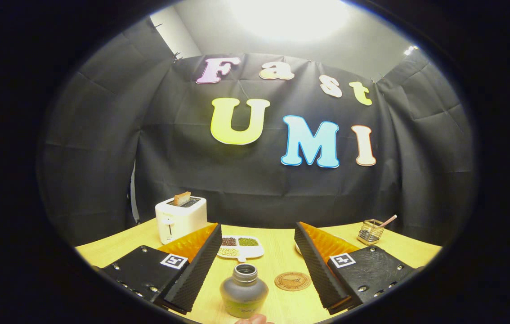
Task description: Take the bottle from table, then pour the juice into the cup, finally place the bottle on the coaster
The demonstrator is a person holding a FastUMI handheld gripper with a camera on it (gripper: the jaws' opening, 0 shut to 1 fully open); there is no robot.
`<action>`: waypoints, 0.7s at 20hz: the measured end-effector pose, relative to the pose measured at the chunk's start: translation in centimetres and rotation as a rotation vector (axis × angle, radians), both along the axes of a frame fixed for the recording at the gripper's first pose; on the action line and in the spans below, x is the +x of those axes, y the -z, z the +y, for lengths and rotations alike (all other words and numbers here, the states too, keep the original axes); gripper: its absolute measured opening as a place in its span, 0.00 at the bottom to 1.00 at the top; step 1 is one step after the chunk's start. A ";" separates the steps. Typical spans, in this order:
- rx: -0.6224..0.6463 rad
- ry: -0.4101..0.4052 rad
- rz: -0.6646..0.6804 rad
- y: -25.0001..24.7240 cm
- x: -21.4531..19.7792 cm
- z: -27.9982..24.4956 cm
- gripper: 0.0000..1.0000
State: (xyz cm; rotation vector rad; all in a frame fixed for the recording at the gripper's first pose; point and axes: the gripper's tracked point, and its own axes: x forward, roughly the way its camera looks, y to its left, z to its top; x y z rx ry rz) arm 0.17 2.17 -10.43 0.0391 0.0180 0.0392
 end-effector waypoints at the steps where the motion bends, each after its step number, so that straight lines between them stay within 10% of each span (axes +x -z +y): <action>1: 0.007 -0.004 -0.007 0.3 0.0 0.2 0.99; 14: 0.030 -0.024 0.052 7.2 0.3 1.0 0.99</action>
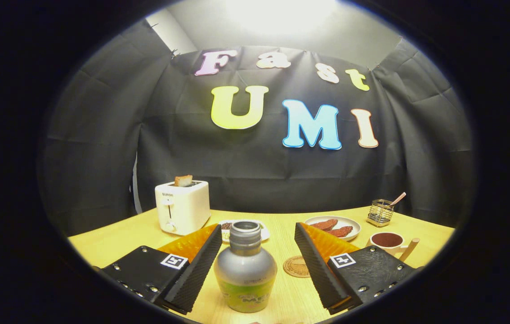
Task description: Take the bottle from table, then pour the juice into the cup, finally place the bottle on the coaster
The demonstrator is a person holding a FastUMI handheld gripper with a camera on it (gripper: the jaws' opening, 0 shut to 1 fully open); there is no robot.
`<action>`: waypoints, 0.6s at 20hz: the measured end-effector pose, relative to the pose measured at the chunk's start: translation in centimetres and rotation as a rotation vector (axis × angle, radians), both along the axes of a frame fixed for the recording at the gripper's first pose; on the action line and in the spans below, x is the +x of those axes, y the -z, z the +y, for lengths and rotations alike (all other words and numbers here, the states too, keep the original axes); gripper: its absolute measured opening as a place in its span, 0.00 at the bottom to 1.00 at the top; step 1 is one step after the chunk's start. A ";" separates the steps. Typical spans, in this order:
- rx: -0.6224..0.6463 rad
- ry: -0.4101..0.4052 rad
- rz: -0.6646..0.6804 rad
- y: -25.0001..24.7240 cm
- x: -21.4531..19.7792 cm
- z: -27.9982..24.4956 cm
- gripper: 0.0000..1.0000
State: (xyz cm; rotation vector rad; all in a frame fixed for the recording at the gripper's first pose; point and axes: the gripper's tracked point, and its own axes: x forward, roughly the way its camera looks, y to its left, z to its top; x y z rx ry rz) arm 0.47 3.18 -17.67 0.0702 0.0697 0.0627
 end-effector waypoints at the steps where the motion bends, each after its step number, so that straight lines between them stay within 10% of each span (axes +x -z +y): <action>1: 0.003 -0.006 -0.003 0.4 0.1 0.2 0.99; 12: -0.023 -0.054 0.042 3.8 0.6 1.6 0.90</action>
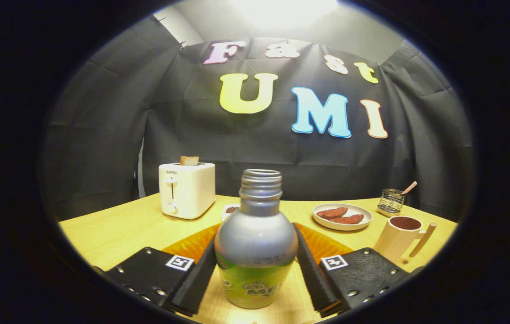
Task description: Take the bottle from table, then pour the juice into the cup, finally place the bottle on the coaster
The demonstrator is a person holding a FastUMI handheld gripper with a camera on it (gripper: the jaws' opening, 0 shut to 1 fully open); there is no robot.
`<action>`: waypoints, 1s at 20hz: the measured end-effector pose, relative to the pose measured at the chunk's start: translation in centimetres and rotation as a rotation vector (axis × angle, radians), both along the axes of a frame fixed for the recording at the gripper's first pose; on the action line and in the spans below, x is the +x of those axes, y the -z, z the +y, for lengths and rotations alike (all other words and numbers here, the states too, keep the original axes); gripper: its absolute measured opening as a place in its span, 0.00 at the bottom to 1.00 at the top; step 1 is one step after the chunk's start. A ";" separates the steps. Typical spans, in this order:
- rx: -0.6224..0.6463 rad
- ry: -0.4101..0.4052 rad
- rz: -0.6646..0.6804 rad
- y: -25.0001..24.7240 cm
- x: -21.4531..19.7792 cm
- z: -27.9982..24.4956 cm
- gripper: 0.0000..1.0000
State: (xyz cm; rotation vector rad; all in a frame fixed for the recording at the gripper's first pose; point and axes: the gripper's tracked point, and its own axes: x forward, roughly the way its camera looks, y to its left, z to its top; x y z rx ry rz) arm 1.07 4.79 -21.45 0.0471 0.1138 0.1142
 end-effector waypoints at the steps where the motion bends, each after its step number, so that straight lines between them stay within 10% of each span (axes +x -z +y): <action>1: -0.005 0.003 0.000 0.1 0.0 -0.1 0.83; 20: 0.164 0.072 0.025 -4.0 1.1 -5.3 0.78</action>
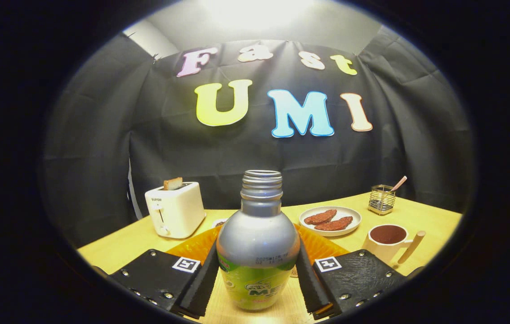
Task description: Take the bottle from table, then pour the juice into the cup, finally place the bottle on the coaster
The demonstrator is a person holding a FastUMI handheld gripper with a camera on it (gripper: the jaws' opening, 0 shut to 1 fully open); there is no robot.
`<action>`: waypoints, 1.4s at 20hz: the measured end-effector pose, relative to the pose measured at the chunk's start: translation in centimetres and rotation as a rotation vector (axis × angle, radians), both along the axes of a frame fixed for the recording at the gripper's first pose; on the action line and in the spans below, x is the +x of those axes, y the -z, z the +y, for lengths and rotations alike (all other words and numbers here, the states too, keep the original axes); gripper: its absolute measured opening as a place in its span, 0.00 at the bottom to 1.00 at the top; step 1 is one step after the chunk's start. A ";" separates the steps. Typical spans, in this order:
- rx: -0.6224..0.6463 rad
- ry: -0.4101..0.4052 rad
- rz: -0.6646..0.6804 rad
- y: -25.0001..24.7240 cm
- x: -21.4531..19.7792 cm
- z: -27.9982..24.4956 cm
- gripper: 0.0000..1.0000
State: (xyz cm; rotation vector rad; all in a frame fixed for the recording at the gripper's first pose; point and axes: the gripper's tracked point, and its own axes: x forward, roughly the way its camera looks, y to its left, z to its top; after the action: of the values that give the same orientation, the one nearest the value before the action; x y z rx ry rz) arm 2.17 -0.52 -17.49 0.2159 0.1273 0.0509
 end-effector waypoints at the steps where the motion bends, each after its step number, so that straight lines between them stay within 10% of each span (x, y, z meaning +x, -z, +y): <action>1: 0.023 -0.001 0.004 0.0 0.2 -0.4 0.78; 28: 0.842 0.032 -0.014 -0.2 2.0 -7.4 0.77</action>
State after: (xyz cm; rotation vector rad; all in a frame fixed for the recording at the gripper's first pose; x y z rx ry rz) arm 4.13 -7.96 -17.31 1.0576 0.0824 0.0717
